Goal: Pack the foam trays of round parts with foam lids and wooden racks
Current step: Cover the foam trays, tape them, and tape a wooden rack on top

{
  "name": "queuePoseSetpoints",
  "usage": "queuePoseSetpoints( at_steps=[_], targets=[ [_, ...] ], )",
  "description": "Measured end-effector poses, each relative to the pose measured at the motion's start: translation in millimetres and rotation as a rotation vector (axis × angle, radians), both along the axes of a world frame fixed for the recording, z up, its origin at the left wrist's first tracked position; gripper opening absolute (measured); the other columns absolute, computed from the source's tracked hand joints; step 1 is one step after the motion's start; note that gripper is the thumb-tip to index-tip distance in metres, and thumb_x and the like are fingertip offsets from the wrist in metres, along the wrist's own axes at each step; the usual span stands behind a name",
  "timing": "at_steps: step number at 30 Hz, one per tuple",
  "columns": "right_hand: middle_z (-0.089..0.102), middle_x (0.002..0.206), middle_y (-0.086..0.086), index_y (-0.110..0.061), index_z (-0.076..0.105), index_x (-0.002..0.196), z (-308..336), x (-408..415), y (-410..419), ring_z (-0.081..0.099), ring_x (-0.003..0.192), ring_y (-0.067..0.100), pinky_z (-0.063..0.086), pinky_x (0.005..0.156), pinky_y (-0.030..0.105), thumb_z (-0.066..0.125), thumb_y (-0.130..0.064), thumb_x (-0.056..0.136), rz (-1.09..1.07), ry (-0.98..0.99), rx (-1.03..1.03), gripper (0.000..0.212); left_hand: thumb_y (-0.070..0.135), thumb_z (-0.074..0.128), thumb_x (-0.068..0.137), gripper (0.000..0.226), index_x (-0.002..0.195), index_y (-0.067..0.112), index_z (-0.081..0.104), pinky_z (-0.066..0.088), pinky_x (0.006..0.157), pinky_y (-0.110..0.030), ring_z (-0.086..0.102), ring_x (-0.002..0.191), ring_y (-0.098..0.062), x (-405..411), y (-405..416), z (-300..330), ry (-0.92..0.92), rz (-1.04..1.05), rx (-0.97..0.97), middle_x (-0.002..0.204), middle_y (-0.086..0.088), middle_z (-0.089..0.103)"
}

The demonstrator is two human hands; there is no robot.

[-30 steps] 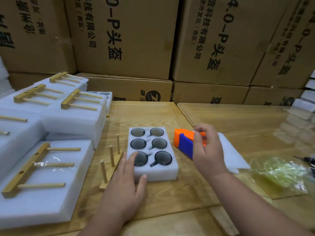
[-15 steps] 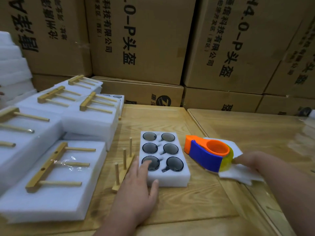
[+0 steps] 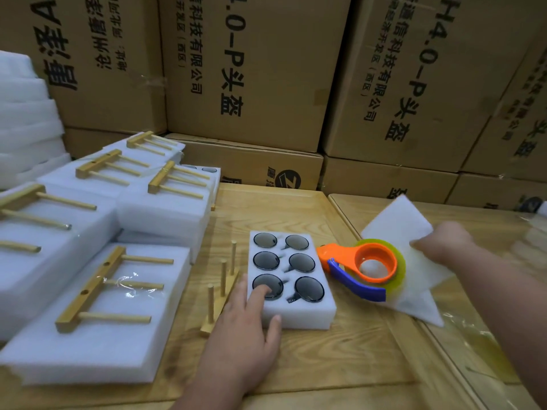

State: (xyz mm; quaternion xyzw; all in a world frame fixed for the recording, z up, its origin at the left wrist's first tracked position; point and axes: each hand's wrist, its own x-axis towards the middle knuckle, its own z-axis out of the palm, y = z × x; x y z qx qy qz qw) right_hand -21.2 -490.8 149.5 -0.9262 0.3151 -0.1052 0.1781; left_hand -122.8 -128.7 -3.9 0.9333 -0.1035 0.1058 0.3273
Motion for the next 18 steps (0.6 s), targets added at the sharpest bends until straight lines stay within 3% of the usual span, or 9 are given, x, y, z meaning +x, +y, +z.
queuePoseSetpoints(
  at_steps=[5, 9, 14, 18],
  targets=[
    [0.056, 0.094, 0.014, -0.010, 0.049, 0.105, 38, 3, 16, 0.054, 0.078, 0.036, 0.042, 0.062, 0.037, 0.058, -0.023, 0.094, 0.049, -0.301, -0.167, 0.019, 0.057, 0.037, 0.098, 0.051, 0.145, 0.040, 0.026, 0.023, 0.120, -0.030, 0.012, 0.154, -0.014, 1, 0, 0, -0.004, 0.003, 0.000, 0.169, 0.004, 0.000],
    [0.054, 0.101, 0.010, -0.016, 0.044, 0.107, 59, 0, 44, 0.053, 0.084, 0.035, 0.041, 0.065, 0.037, 0.049, -0.029, 0.094, 0.160, -0.543, -0.088, 0.019, 0.057, 0.037, 0.098, 0.052, 0.146, 0.041, 0.024, 0.021, 0.120, -0.029, 0.011, 0.154, -0.013, -1, 0, 0, -0.004, 0.004, 0.003, 0.169, 0.004, -0.001],
    [0.058, 0.097, -0.015, -0.027, 0.048, 0.115, 55, -10, 104, 0.060, 0.083, 0.006, 0.043, 0.059, 0.026, 0.064, -0.032, 0.095, 0.414, -0.720, 0.332, 0.026, 0.056, 0.037, 0.098, 0.052, 0.146, 0.041, 0.023, 0.020, 0.121, -0.029, 0.007, 0.155, -0.010, -1, -1, 2, -0.012, 0.000, -0.010, 0.169, 0.005, 0.001],
    [0.070, 0.110, 0.002, -0.014, 0.054, 0.123, 12, -10, 141, 0.071, 0.091, 0.020, 0.057, 0.064, 0.033, 0.067, -0.021, 0.095, 0.427, -0.583, 0.804, 0.032, 0.053, 0.037, 0.098, 0.063, 0.154, 0.040, 0.013, 0.017, 0.123, -0.027, 0.003, 0.155, -0.005, -1, 1, 3, -0.010, -0.008, -0.088, 0.169, 0.009, 0.007]
  ],
)
